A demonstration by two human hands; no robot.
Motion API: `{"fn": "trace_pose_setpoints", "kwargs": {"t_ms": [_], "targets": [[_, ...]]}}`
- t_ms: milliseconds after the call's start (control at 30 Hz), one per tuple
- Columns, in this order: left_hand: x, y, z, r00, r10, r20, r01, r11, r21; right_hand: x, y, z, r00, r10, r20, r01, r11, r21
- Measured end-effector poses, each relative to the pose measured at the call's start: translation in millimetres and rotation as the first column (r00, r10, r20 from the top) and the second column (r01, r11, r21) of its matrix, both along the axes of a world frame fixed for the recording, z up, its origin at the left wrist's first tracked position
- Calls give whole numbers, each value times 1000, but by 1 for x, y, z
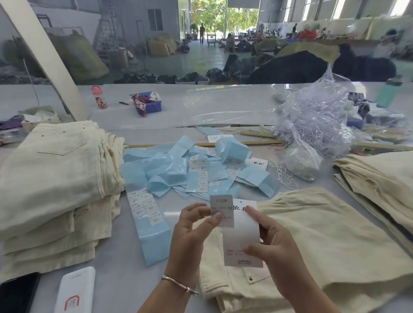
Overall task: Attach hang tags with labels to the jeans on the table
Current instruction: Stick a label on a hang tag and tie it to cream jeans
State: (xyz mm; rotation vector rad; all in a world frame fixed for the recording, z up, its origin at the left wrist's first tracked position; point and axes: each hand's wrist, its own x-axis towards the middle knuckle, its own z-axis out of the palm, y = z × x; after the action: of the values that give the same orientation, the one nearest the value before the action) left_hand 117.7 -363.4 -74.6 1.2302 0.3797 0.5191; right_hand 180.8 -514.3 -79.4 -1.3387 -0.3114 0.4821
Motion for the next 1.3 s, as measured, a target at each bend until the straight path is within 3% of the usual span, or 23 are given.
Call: {"fn": "trace_pose_setpoints", "kwargs": {"t_ms": [200,633,1000,1300], "targets": [[1,-15,4,994,19,-112,1,986,169,1,9,-1,999,41,24,-41,999,-17],[6,-12,-4,989,-25,-147,55,978,203,-3,16,2,998,53,44,-55,997,48],[7,-12,-1,988,-142,-66,151,975,162,-4,16,5,997,26,72,-35,990,138],[12,-10,1,984,-178,-8,178,981,82,0,12,2,994,-16,112,5,994,106]]}}
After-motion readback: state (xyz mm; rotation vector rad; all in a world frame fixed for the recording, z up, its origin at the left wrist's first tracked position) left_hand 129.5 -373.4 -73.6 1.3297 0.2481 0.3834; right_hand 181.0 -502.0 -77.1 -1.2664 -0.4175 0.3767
